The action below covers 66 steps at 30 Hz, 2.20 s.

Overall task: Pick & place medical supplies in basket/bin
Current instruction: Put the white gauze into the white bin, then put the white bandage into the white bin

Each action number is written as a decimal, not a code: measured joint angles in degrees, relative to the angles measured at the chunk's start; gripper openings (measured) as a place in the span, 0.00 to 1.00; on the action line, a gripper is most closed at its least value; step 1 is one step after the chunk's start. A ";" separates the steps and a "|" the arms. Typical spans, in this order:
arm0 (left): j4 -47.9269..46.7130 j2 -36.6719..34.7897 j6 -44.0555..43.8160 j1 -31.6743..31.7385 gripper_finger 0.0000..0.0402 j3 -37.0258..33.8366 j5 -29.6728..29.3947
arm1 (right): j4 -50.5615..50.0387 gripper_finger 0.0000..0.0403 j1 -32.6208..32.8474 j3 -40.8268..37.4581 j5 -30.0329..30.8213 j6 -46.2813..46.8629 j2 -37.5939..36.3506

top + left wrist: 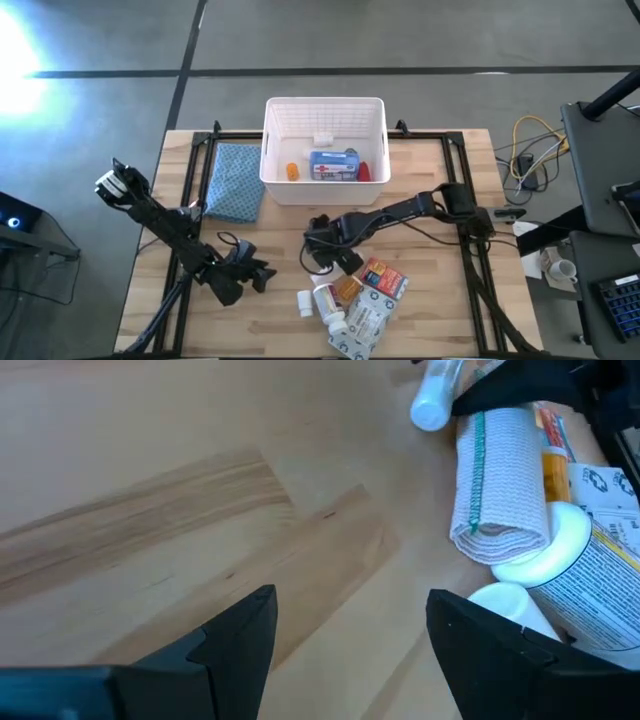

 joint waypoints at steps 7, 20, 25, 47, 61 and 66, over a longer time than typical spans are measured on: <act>0.08 0.11 0.00 0.02 0.59 0.00 -0.16 | -0.01 0.50 -1.99 -0.90 -1.70 9.71 0.13; 0.15 -2.35 -0.39 0.02 0.59 0.81 -0.18 | 5.69 0.09 -5.37 8.13 -11.23 31.01 -2.91; -5.80 -7.27 0.44 0.04 0.59 0.21 -0.93 | 11.73 0.05 -5.13 20.31 3.69 29.99 -8.35; -23.54 -26.38 9.62 -0.90 0.59 -0.94 -6.06 | -5.81 0.77 -22.71 33.14 31.78 44.83 -11.07; -30.47 -33.59 3.09 -0.28 0.59 -5.21 -5.73 | -27.60 0.79 -5.62 33.77 22.28 50.57 -11.52; -27.47 -39.48 2.66 -0.28 0.59 -9.84 -3.31 | -40.02 0.77 0.76 30.55 21.97 55.54 -11.19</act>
